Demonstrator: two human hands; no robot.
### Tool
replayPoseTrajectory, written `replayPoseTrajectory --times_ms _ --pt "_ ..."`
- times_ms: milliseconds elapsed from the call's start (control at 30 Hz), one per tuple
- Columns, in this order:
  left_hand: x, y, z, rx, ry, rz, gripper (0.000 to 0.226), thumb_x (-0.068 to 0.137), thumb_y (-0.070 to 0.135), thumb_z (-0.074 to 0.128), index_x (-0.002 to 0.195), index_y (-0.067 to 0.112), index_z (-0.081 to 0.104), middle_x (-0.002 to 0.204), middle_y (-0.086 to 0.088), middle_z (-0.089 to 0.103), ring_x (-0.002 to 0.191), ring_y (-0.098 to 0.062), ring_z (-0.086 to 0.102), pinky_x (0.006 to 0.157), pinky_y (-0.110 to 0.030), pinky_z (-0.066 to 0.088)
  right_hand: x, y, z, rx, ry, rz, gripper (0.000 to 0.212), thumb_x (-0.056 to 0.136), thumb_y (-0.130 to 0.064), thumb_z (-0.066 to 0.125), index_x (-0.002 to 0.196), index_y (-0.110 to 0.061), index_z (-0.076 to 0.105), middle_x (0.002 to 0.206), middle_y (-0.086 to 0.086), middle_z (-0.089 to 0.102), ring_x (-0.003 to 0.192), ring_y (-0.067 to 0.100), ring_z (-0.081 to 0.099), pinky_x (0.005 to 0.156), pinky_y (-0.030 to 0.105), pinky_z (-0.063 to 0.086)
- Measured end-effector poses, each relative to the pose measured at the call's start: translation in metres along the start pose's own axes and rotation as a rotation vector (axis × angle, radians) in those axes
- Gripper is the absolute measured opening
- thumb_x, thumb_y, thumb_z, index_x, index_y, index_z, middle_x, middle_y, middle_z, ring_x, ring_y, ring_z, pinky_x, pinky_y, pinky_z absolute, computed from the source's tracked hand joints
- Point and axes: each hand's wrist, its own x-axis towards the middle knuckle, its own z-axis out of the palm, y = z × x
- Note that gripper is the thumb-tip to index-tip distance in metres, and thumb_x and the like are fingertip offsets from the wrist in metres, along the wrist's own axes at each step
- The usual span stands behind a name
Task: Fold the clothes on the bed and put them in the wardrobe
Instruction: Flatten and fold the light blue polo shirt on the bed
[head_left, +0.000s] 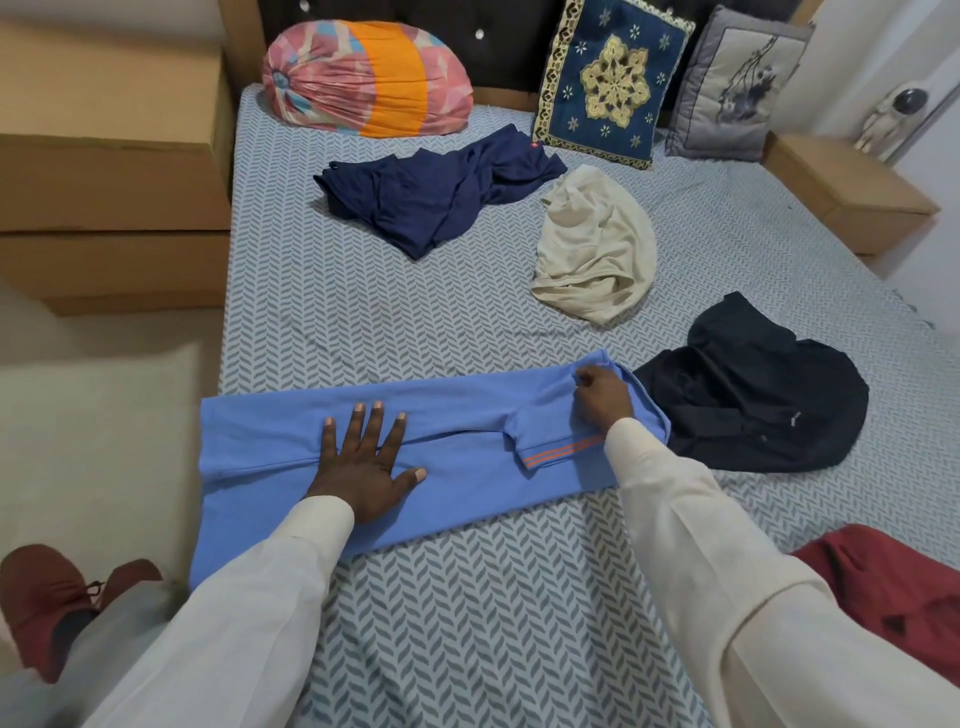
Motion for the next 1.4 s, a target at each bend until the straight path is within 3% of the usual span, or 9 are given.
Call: replayPoseTrajectory --times_ms 200,367,467,667,767,967,1167,1267,1400 --pt "0.001 0.0 0.001 -0.006 0.008 0.006 0.113 0.035 0.087 -0.039 0.136 0.036 -0.038 0.143 0.004 -0.047 0.134 -0.016 -0.042 0.102 -0.05 -0.034 0.006 -0.011 0.007 -0.189 -0.038 -0.199 0.03 0.093 -0.018 0.053 0.122 -0.008 0.055 0.116 0.016 0.057 0.108 0.035 0.056 0.079 0.041 0.044" --pt "0.001 -0.001 0.002 -0.005 0.008 0.007 0.113 0.035 0.087 -0.039 0.135 0.035 -0.039 0.141 0.004 -0.048 0.132 -0.016 -0.044 0.102 -0.05 -0.034 0.026 0.009 -0.006 -0.277 -0.118 0.016 0.052 0.099 -0.037 0.049 0.135 0.001 0.044 0.143 0.021 0.039 0.128 0.041 0.043 0.101 0.044 0.037" --pt "0.001 0.0 0.001 -0.012 0.003 0.007 0.113 0.035 0.088 -0.039 0.135 0.036 -0.039 0.141 0.004 -0.049 0.132 -0.017 -0.044 0.102 -0.05 -0.033 0.028 0.009 -0.009 -0.292 -0.166 -0.015 0.049 0.1 -0.037 0.048 0.134 -0.002 0.043 0.143 0.018 0.039 0.129 0.04 0.042 0.101 0.044 0.037" --pt "0.0 0.001 -0.001 -0.013 -0.002 0.0 0.115 0.034 0.088 -0.039 0.135 0.033 -0.039 0.142 0.004 -0.047 0.138 -0.02 -0.04 0.096 -0.048 -0.038 0.001 0.013 -0.008 -0.498 0.162 -0.254 0.034 0.1 -0.033 0.047 0.118 -0.008 0.06 0.123 0.014 0.058 0.111 0.037 0.047 0.095 0.041 0.038" --pt "-0.001 0.001 -0.002 -0.005 -0.011 0.003 0.115 0.034 0.089 -0.037 0.135 0.034 -0.038 0.142 0.005 -0.047 0.14 -0.021 -0.037 0.094 -0.047 -0.039 -0.005 0.027 -0.012 -0.501 0.089 -0.056 0.041 0.1 -0.041 0.043 0.123 -0.012 0.059 0.13 0.011 0.056 0.119 0.037 0.044 0.095 0.044 0.041" --pt "-0.001 0.002 -0.003 0.072 -0.038 -0.026 0.088 0.084 0.082 0.005 0.147 0.031 -0.028 0.15 0.0 -0.041 0.143 -0.025 -0.034 0.11 -0.054 -0.025 -0.024 0.054 -0.04 -0.061 0.225 -0.042 0.031 0.091 -0.02 0.048 0.111 -0.008 0.069 0.115 0.019 0.067 0.108 0.038 0.06 0.087 0.039 0.046" --pt "-0.022 -0.006 -0.005 0.097 0.062 0.002 0.082 0.095 0.067 0.021 0.153 0.025 -0.019 0.16 -0.006 -0.025 0.147 -0.028 -0.023 0.116 -0.056 -0.015 -0.072 0.085 -0.056 0.1 0.161 0.019 0.016 0.08 -0.023 0.06 0.082 -0.012 0.07 0.086 0.013 0.072 0.085 0.029 0.068 0.077 0.033 0.051" --pt "-0.053 -0.021 0.006 0.082 0.22 -0.07 0.083 0.097 0.063 0.028 0.155 0.019 -0.012 0.162 -0.01 -0.015 0.149 -0.029 -0.018 0.117 -0.055 -0.012 -0.088 0.085 -0.049 -0.135 -0.121 0.03 0.021 0.075 -0.024 0.053 0.083 -0.01 0.066 0.097 0.022 0.068 0.098 0.038 0.064 0.082 0.038 0.049" --pt "-0.093 -0.049 0.012 -0.059 0.342 -0.317 0.082 0.096 0.054 0.044 0.157 0.013 0.006 0.162 -0.018 -0.001 0.149 -0.037 -0.006 0.118 -0.056 -0.002 -0.092 0.043 -0.04 -0.027 0.122 0.032 0.027 0.083 -0.008 0.058 0.108 -0.007 0.068 0.116 0.02 0.066 0.112 0.037 0.06 0.091 0.037 0.045"
